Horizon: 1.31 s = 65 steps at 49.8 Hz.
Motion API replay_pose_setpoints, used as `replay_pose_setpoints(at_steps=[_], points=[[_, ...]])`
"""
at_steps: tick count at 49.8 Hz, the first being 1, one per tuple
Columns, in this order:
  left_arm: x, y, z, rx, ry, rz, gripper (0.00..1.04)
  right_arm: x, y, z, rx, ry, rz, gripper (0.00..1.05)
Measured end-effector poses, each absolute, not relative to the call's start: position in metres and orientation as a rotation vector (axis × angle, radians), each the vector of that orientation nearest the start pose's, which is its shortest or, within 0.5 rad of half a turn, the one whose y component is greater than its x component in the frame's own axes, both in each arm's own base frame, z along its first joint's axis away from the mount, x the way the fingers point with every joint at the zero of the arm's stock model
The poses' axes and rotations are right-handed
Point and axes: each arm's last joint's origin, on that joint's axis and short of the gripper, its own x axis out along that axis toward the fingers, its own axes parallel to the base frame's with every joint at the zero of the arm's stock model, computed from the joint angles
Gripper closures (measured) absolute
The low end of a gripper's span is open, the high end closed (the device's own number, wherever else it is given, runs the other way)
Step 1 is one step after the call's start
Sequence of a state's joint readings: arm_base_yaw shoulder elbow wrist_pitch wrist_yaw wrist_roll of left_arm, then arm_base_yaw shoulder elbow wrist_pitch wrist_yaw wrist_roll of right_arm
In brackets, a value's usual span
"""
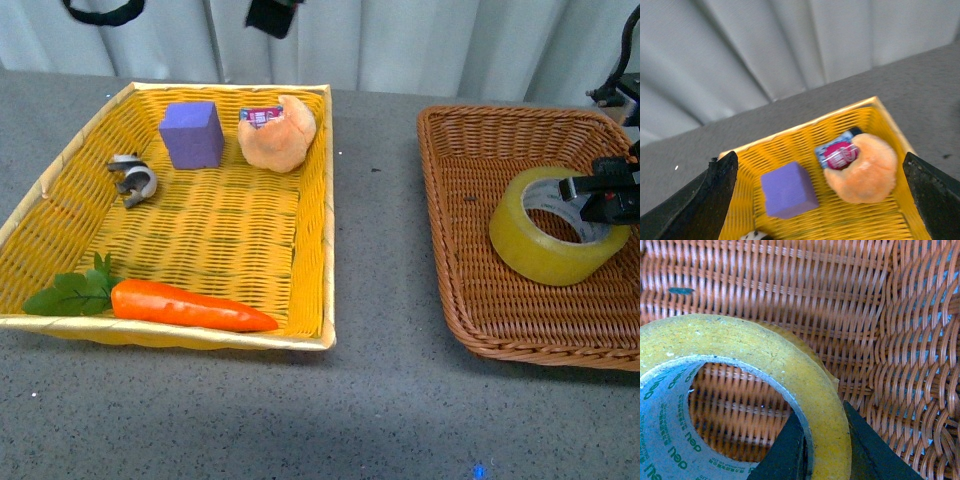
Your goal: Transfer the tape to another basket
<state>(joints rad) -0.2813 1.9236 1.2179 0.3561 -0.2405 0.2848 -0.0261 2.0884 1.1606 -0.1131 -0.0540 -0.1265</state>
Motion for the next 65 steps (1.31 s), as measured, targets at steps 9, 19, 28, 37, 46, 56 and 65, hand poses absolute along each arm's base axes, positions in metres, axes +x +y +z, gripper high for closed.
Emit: replay_pose_setpoints(at_steps=[9,19,28,37,46,56,65], points=[[0.403,-0.075,0.186,0.232,0.385,0.12,0.06,0.391,-0.014,0.081,-0.065,1.041,0.096,0.8],[0.39,-0.068,0.188,0.149,0.344,0.239,0.06,0.384,-0.017,0.089,-0.051,0.952,0.097,0.5],[0.362,-0.062,0.185,0.054,0.131,0.126,0.19,0.37,-0.033,0.117,-0.053,0.775,0.042,0.13],[0.311,-0.044,0.183,0.013,-0.002,-0.008,0.5,0.344,-0.028,0.099,-0.014,0.344,-0.004,0.3],[0.276,-0.03,0.178,0.01,0.005,0.0,0.76,0.303,-0.02,0.13,-0.02,0.025,-0.007,0.56],[0.242,-0.019,0.172,0.001,0.014,0.002,1.01,0.263,-0.012,0.14,-0.017,0.011,0.002,0.88],[0.218,-0.014,0.161,0.0,0.018,-0.005,1.01,0.236,-0.003,0.145,-0.014,0.016,-0.014,1.04]])
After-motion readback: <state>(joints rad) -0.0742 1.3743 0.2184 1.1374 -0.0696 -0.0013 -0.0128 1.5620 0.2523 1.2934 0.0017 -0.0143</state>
